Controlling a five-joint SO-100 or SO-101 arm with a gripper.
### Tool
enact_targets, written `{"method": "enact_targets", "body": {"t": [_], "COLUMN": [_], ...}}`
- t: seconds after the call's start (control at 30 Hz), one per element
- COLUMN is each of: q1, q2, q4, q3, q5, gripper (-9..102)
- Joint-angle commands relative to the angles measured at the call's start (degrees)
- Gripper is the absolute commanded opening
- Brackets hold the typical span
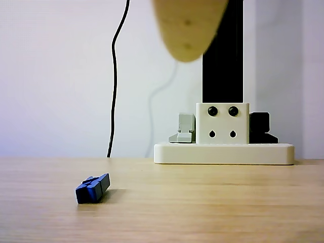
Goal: Grasp a peg and put it in the crate.
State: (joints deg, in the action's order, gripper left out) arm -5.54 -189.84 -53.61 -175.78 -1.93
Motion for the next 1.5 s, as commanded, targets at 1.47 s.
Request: {"method": "enact_targets", "body": {"t": [1.47], "q1": [-7.56], "q2": [94.48], "q4": [51.86], "q3": [44.74], "q5": [-88.51], "gripper": [0]}}
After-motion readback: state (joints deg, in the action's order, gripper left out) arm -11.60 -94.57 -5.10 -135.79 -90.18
